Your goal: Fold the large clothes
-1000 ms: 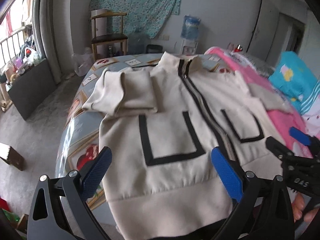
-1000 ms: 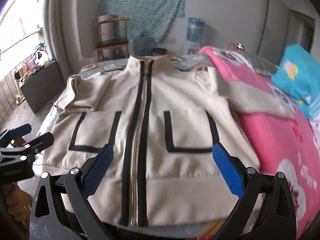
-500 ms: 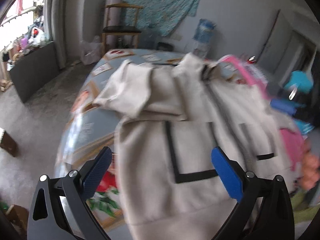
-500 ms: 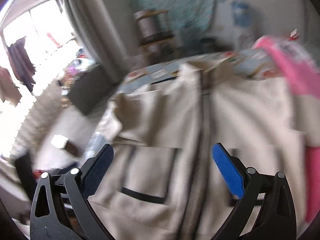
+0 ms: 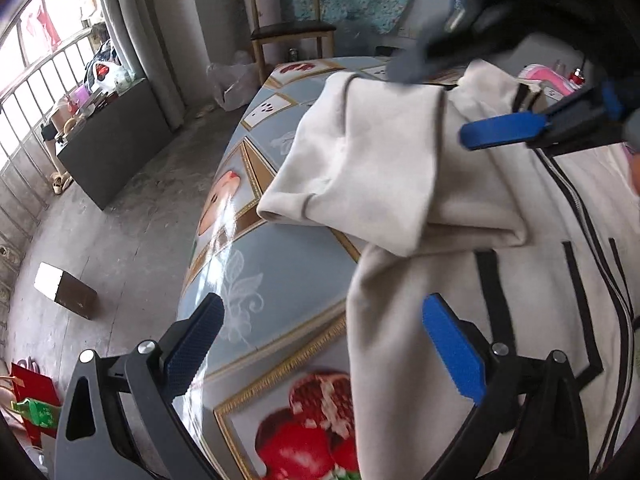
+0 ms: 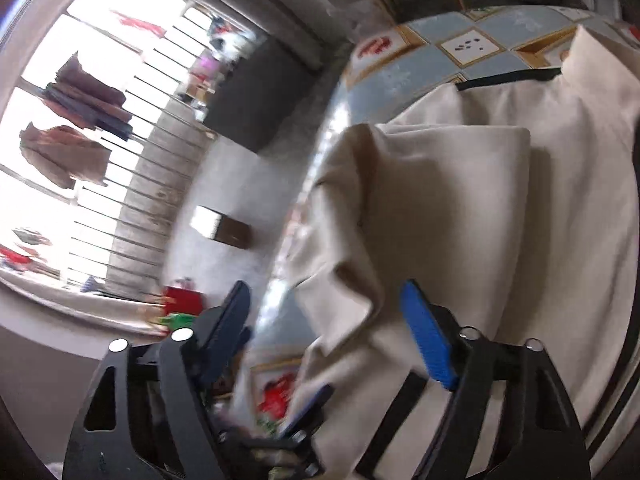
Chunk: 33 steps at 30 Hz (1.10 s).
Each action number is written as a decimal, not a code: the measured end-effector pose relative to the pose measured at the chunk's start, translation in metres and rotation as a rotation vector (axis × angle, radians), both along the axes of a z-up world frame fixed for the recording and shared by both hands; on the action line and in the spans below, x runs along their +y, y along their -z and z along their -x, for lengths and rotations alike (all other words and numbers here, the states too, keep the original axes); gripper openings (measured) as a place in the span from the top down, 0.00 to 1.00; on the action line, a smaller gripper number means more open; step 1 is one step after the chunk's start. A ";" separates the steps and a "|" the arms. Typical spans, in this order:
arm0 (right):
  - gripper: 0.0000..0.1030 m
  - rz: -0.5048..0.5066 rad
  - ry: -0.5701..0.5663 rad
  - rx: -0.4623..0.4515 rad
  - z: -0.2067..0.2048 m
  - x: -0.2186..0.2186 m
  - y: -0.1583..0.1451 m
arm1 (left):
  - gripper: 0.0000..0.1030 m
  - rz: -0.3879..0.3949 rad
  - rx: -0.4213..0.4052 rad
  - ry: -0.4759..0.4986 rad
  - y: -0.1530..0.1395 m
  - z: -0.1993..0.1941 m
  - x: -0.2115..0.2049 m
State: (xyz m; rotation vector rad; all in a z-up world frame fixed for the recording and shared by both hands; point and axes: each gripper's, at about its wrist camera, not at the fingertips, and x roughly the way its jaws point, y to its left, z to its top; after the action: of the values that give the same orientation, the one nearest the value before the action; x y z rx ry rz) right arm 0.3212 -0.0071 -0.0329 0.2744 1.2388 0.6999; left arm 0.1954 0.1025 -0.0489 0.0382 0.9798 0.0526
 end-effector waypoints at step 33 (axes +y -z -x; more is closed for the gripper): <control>0.95 -0.086 0.359 -0.277 0.021 -0.229 -0.087 | 0.05 0.045 0.043 -0.066 0.016 -0.017 0.005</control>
State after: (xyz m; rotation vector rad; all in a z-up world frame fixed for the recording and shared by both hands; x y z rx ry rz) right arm 0.3003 -0.2361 0.0542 0.4427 0.8669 0.4612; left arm 0.2129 0.1076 -0.0649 -0.0342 1.0245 0.0909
